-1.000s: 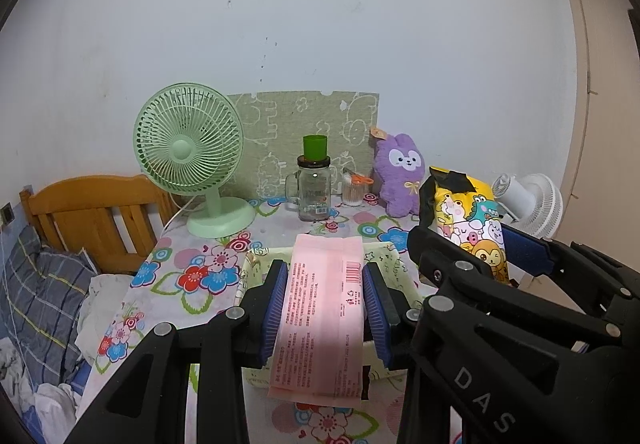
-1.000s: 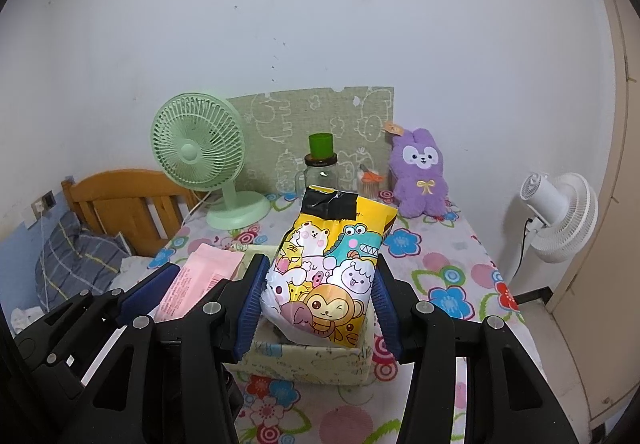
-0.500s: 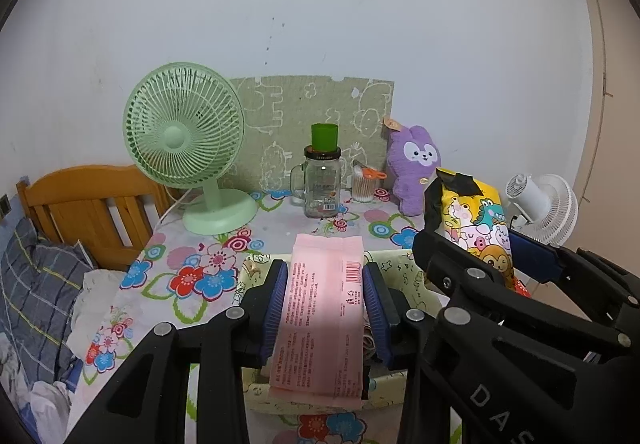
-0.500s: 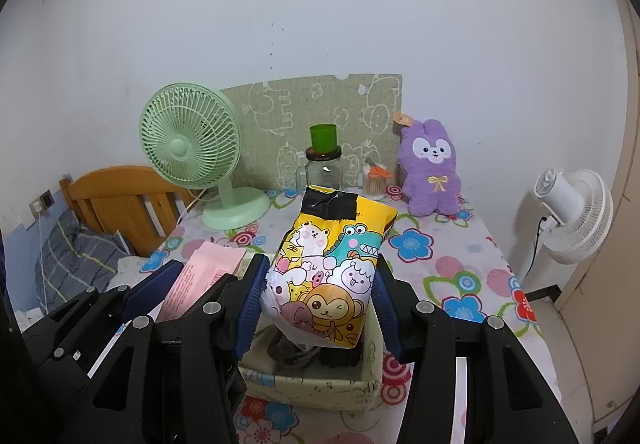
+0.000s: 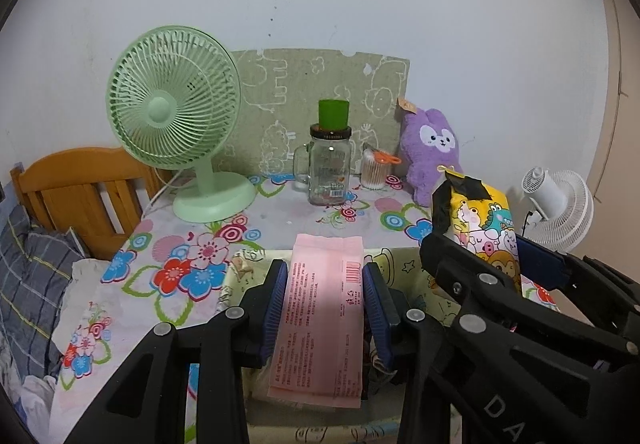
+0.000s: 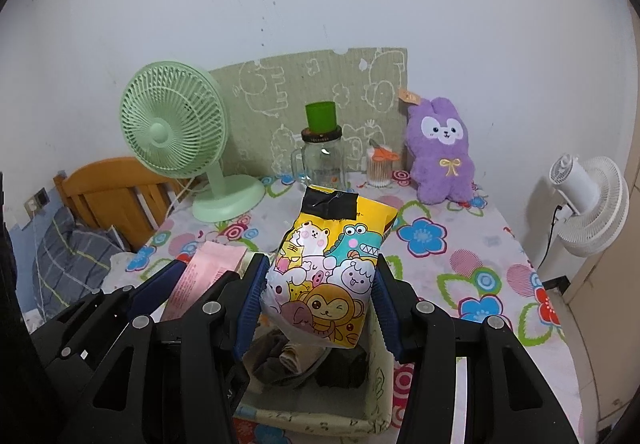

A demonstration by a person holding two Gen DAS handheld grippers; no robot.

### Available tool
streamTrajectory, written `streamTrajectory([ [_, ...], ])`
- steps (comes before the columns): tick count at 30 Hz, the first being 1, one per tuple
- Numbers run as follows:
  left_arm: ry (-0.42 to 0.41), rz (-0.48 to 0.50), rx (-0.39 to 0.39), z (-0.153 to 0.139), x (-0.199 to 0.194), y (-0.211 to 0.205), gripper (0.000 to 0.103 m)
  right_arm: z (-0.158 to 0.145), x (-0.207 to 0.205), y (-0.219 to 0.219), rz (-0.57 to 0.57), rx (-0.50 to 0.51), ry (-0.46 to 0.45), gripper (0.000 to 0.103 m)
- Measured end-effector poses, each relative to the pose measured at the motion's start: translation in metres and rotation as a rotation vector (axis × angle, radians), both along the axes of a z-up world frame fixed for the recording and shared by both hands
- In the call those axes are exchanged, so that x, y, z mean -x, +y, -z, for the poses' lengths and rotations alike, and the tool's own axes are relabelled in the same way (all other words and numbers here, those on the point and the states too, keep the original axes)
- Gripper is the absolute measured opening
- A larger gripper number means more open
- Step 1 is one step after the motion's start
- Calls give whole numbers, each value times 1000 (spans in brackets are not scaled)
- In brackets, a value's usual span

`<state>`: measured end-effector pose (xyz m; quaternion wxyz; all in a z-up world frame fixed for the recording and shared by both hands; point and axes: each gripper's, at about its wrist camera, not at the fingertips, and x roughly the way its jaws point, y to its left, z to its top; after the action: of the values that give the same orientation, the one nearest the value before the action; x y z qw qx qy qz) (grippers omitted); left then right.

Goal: Organize soft objects
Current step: 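Lower both items into the basket and open both tools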

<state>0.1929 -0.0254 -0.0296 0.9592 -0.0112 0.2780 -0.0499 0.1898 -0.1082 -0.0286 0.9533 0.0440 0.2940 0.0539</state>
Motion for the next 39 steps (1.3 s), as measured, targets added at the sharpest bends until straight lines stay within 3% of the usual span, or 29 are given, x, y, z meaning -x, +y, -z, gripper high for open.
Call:
streamTrajectory([
  [12,55,8,7,28,-23,-3,42,29,-20,-3,-2,9,45,53],
  [14,75,-18,3,32,-26,-1,58,33,-22,-3,-10,4,53,53],
  [16,85,-41,-6,36,-29,1,65,36,-24,0,-21,10,58,53],
  [18,96,-34,-3,39,-29,3,66,38,-24,3,-32,17,61,53],
  [20,118,-14,-2,42,-29,4,74,41,-25,6,-40,30,65,53],
  [27,133,19,-28,45,-22,3,79,48,-29,11,-71,37,68,54],
  [33,149,21,-39,45,-20,5,81,49,-31,16,-102,49,63,59],
  [39,140,29,-47,43,-15,3,84,50,-32,14,-120,34,91,73],
])
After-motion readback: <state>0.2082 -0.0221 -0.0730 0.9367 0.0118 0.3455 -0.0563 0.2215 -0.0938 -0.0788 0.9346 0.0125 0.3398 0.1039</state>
